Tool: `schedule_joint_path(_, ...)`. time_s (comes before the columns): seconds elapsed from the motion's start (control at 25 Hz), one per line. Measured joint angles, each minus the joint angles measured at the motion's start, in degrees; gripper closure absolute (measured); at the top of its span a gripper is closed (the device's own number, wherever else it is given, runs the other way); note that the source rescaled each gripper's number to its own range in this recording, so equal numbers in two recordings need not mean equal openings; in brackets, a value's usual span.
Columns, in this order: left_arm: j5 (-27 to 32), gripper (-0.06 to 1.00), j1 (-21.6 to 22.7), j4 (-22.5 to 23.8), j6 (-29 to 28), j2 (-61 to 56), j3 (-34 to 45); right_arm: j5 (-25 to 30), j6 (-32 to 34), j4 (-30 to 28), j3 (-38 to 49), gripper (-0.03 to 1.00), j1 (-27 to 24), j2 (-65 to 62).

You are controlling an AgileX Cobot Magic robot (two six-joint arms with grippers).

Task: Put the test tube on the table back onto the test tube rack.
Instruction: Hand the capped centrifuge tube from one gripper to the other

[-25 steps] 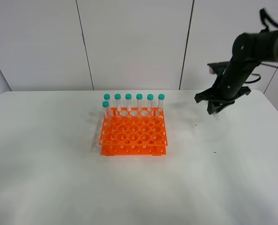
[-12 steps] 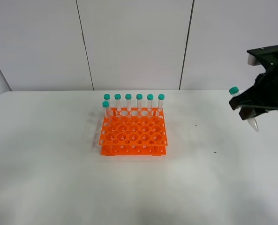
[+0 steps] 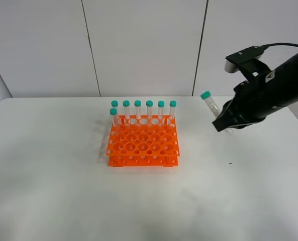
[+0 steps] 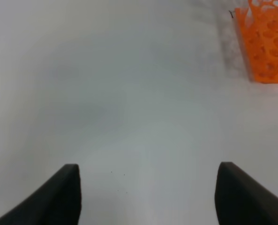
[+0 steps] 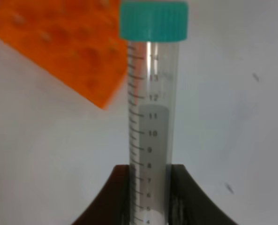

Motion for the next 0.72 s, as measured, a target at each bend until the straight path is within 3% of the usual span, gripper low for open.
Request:
schedule_joint_path(0.16, 0.0, -0.02, 0.0, 0.3, 0.0, 0.0, 0.0, -4.93, -7.98, 9.1, -0.11, 0.95, 5.45, 1.42)
schedule_joint_path(0.44, 0.0, -0.02, 0.0, 0.35, 0.0, 0.0, 0.0, -5.46, -29.44, 29.64, -0.1, 0.95, 8.92, 10.25)
schedule_joint_path(0.64, -1.31, -0.02, 0.0, 0.0, -1.05, 0.61, -1.68, -5.39, -37.18, 37.54, -0.1, 0.95, 9.42, 12.29)
schedule_joint_path(0.72, -2.56, -0.02, 0.0, -2.2, -1.54, 4.22, -4.6, -5.46, -38.32, 38.79, -0.1, 0.95, 9.42, 12.29)
